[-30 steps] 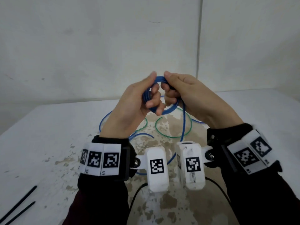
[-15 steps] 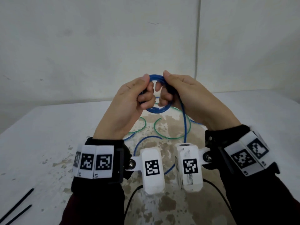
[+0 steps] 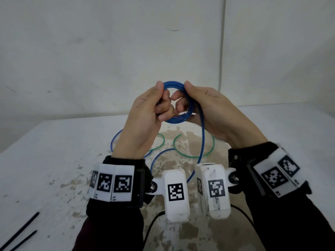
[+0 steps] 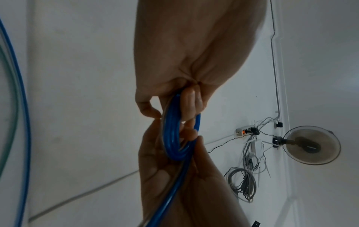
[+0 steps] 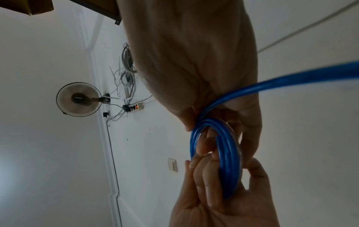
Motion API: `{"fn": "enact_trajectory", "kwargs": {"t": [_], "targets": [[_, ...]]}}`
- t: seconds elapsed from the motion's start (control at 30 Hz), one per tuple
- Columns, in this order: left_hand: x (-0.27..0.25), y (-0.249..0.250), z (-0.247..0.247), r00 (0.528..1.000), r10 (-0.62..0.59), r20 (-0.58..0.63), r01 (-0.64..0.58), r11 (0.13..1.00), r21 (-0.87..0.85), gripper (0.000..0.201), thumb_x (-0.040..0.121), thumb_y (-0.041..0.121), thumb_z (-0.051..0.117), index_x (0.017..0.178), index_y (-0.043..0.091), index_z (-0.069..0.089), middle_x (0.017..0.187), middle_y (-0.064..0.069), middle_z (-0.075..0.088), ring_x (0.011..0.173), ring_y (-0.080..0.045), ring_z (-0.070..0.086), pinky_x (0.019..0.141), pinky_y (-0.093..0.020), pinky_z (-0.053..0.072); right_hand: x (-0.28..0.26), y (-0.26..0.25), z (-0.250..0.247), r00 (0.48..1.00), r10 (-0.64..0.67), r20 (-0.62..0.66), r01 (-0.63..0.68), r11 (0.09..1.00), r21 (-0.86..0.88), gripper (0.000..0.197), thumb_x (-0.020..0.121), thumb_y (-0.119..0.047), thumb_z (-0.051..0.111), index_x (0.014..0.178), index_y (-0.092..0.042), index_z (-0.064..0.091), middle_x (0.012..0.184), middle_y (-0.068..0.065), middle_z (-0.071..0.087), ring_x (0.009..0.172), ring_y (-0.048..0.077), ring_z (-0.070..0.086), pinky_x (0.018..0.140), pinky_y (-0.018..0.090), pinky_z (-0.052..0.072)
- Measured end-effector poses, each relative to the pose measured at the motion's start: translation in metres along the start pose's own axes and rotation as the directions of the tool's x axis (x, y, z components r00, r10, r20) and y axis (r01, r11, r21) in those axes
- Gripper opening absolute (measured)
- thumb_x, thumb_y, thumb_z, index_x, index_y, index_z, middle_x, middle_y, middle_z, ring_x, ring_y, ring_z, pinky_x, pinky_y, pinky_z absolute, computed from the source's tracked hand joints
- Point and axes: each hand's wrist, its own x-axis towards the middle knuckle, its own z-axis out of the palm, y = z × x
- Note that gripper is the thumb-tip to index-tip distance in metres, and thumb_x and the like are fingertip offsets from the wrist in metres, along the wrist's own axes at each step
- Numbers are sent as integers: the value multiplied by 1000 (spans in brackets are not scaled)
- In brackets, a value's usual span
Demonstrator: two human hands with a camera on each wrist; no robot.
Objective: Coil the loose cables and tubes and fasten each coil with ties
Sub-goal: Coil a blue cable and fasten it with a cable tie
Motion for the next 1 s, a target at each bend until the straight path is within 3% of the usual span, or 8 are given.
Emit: {"fn": "enact_trajectory", "kwargs": {"t": [0.2,0.33,0.43,0.5,0.63,0.77,0.9,1.0], "targets": [[2,2,-7,984,-161,81,156,986,67,36,100,26,36,68,12,44,48,4,24,44,-13,31,52,-20,34,-1,3,-5,999,-27,21,29,994,-105,37,103,-28,35,75,-10,51,51,-4,30,55,13,45,65,19,44],[-1,4,-14,988,-105,114,87,984,153,34,101,25,35,71,11,43,50,7,19,44,-11,25,52,-15,36,-1,3,1,999,14,34,-11,997,-82,39,101,-33,39,73,-11,56,49,-4,42,53,12,53,76,32,50],[-1,4,-9,997,-22,70,15,995,101,35,102,26,33,71,13,41,52,6,18,50,-15,18,58,-15,41,0,1,5,1000,13,14,-13,1000,22,42,100,-35,40,73,-10,59,55,1,56,55,11,58,72,27,55],[1,3,-6,999,12,30,-13,1000,17,36,102,27,33,70,13,41,51,8,21,49,-13,19,58,-15,42,0,0,3,999,-6,37,3,996,86,42,101,-33,36,77,-8,60,57,3,58,61,14,60,74,26,55],[4,1,-5,997,-49,63,52,998,-41,37,102,26,32,68,13,41,48,6,23,45,-12,28,60,-22,40,1,0,0,999,-1,50,-5,992,123,40,103,-32,30,75,-10,49,51,-3,36,57,14,48,68,23,46],[3,0,-15,981,-151,118,139,985,102,38,101,28,34,67,13,45,49,5,24,46,-12,30,54,-20,33,-1,3,0,999,16,38,-17,1000,7,39,103,-32,34,72,-11,46,53,-6,27,50,12,36,60,20,44],[3,0,-16,996,-45,73,39,997,73,37,103,27,31,71,13,43,51,9,24,46,-8,25,55,-18,30,0,2,5,1000,9,-13,-8,999,40,38,102,-32,37,78,-8,55,50,-3,42,52,14,49,72,31,53],[4,0,-14,1000,19,9,-19,1000,-15,38,103,28,30,70,13,42,50,11,27,46,-8,24,52,-17,28,0,2,3,1000,16,5,-16,996,92,39,102,-29,36,82,-7,62,61,2,63,64,15,63,74,29,57]]}}
